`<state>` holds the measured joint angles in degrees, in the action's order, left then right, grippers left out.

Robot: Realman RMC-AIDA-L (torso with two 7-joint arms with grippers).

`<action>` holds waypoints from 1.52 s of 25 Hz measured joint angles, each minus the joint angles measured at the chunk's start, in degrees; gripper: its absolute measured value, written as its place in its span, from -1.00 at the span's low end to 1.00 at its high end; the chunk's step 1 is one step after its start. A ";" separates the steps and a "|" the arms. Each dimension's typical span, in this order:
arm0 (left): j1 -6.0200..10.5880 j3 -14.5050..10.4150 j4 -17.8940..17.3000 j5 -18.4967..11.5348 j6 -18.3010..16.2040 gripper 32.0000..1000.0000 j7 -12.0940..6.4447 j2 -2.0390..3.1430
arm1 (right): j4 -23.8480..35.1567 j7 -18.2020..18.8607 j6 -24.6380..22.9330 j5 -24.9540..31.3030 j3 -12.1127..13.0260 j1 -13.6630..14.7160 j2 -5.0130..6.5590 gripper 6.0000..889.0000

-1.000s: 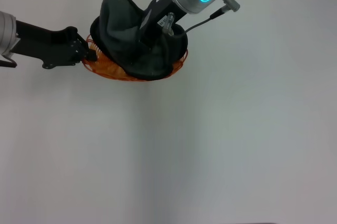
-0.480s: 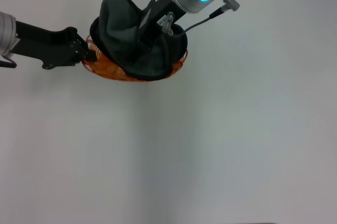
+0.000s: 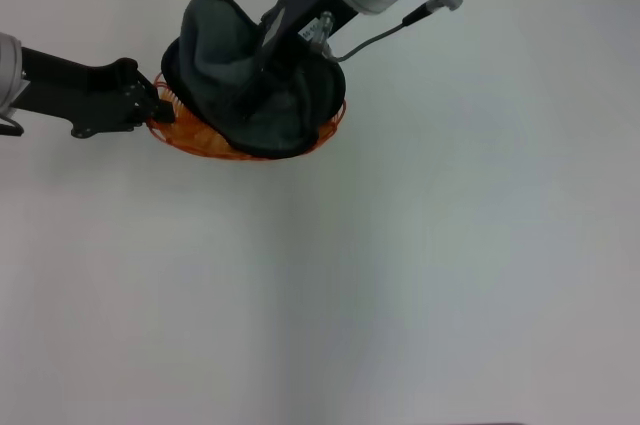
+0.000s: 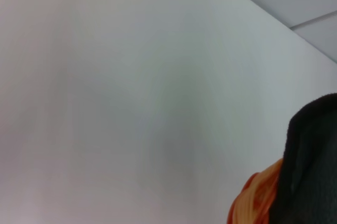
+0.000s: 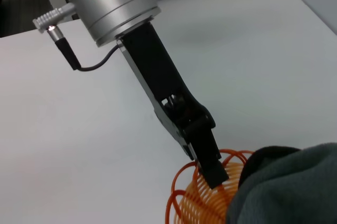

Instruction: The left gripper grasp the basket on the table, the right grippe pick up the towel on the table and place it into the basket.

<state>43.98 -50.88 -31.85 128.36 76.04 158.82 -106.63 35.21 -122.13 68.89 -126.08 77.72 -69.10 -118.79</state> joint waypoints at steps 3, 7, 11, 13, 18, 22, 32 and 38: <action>-0.10 0.00 0.02 0.22 -0.02 -0.90 0.00 0.02 | 2.25 -1.07 1.62 -0.92 -0.15 0.86 0.18 0.97; -0.44 0.00 0.03 0.23 -0.03 -0.90 0.00 0.06 | 6.65 -3.49 4.29 -3.53 -0.48 1.97 0.30 0.97; -0.73 0.00 0.03 0.23 -0.17 -0.90 0.00 0.13 | 13.94 -5.74 8.44 -3.90 -0.59 4.28 0.32 0.97; -0.80 0.00 0.04 0.23 -0.20 -0.90 0.00 0.20 | 17.28 -6.96 10.25 -3.95 -0.59 5.36 0.32 0.97; -0.98 0.00 0.03 0.23 -0.36 -0.90 0.00 0.20 | 23.19 -9.38 13.98 -3.98 -0.60 7.09 0.33 0.97; -1.17 0.00 0.03 0.23 -0.43 -0.90 0.00 0.22 | 26.74 -10.89 16.39 -4.67 -1.61 8.13 0.40 0.96; -1.47 0.00 0.03 0.22 -0.47 -0.90 0.00 0.29 | 31.40 -11.44 20.88 -8.31 -7.27 9.34 0.40 0.96; -1.49 0.00 0.03 0.22 -0.54 -0.90 0.00 0.29 | 32.63 -11.58 21.21 -8.33 -7.30 9.94 0.40 0.96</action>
<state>42.48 -50.88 -31.82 128.58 75.50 158.82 -106.34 67.85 -133.71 90.11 -134.41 70.42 -59.15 -118.39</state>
